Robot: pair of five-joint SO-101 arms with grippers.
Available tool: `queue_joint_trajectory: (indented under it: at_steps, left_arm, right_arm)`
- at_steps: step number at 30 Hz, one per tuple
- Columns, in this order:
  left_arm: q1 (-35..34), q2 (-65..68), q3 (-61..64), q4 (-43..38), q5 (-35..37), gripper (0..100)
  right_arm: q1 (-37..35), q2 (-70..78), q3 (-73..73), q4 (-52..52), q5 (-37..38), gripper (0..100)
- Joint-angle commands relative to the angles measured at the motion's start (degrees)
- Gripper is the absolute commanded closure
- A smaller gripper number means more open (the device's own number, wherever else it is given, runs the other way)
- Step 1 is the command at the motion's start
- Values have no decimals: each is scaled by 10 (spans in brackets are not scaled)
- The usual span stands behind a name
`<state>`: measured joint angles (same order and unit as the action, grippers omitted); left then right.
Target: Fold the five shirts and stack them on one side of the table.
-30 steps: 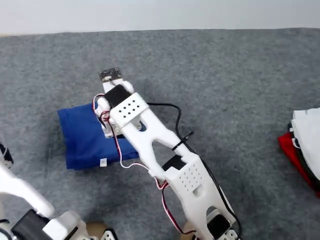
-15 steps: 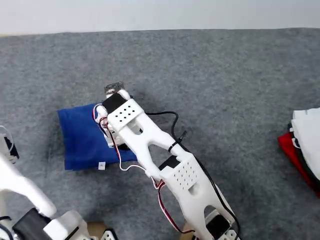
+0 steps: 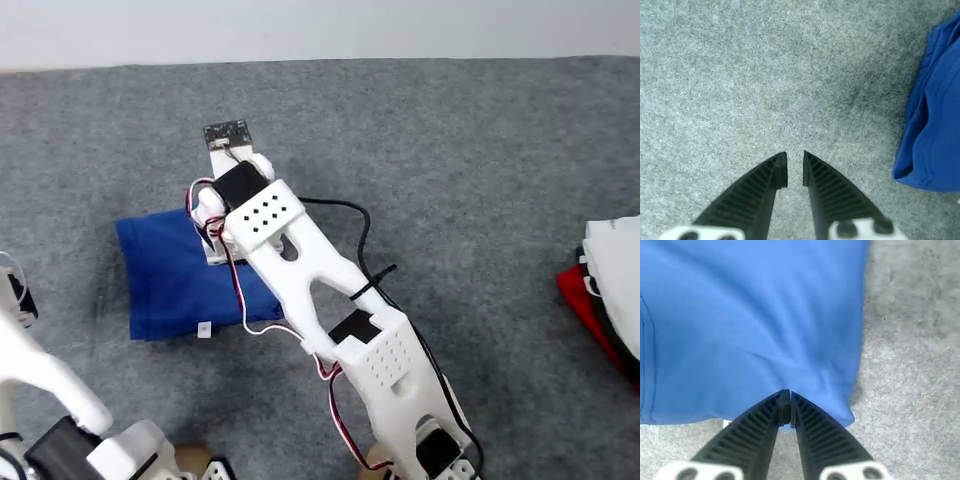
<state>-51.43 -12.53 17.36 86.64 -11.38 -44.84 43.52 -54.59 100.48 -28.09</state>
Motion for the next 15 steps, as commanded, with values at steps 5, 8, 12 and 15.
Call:
queue_joint_trajectory:
  at_steps: [5, 8, 12, 15]
  left_arm:
    - [3, -24, -6, 37, -25, 930]
    - [0, -24, -6, 47, -36, 930]
    - [-2, -24, -7, 68, -42, 930]
    - [-15, -24, -5, 72, -44, 930]
  right_arm:
    - [13, -53, -19, 23, -6, 858]
    - [15, -55, 10, 24, -51, 719]
    - [2, -50, 47, 22, -77, 705]
    - [-10, -48, 76, 20, -79, 731]
